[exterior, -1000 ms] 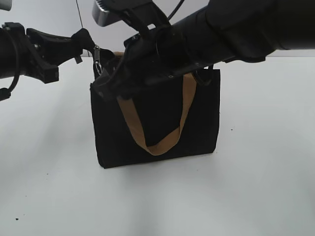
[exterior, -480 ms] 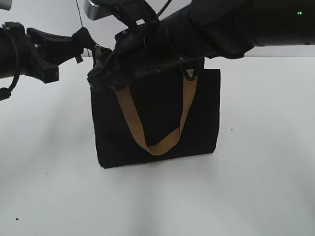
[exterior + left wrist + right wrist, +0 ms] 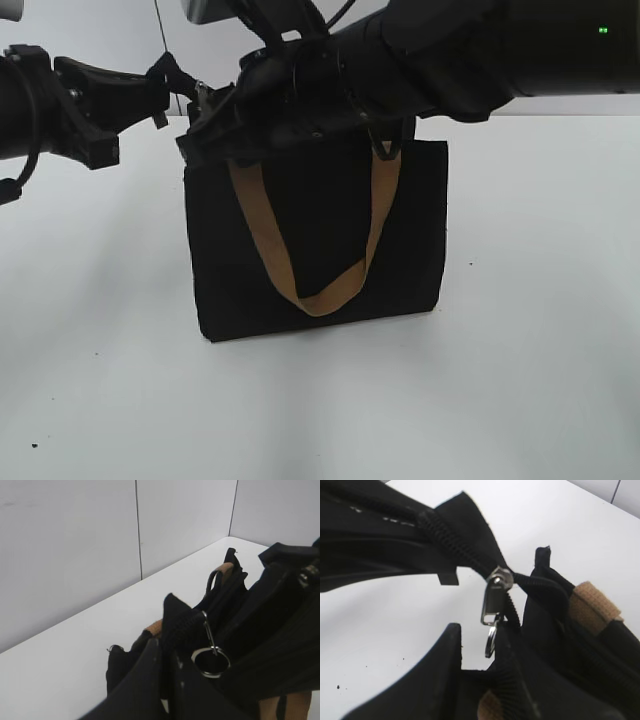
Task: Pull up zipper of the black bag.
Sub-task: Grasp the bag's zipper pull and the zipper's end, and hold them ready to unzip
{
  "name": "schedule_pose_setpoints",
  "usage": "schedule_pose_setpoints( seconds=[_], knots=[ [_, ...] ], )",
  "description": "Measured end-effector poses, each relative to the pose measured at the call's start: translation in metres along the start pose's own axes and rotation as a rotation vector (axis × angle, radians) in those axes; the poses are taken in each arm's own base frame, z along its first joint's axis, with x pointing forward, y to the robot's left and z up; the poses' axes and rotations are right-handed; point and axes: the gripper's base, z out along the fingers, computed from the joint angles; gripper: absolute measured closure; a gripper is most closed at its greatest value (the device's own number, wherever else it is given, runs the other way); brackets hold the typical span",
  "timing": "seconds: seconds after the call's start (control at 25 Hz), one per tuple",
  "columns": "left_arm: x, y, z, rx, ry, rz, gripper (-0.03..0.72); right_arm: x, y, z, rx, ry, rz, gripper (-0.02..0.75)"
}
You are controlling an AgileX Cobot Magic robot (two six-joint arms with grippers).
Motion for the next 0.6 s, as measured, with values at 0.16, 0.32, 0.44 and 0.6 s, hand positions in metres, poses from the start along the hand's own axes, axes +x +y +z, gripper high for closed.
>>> schedule_pose_setpoints(
  seconds=[0.16,0.32,0.44,0.6],
  knots=[
    [0.0,0.0,0.0,0.0,0.0,0.001,0.688,-0.0001,-0.0001,0.0,0.002,-0.001,0.002,0.63],
    [0.0,0.0,0.0,0.0,0.0,0.001,0.688,-0.0004,-0.0005,0.0,0.005,-0.004,0.004,0.746],
    [0.0011,0.0009,0.0,-0.01,0.012,0.001,0.688,-0.0002,-0.0003,0.0,0.003,-0.002,0.004,0.751],
    [0.0067,0.0058,-0.0004,-0.064,0.074,0.001,0.688,-0.0035,0.0029,-0.0063,-0.022,-0.001,-0.003,0.751]
  ],
)
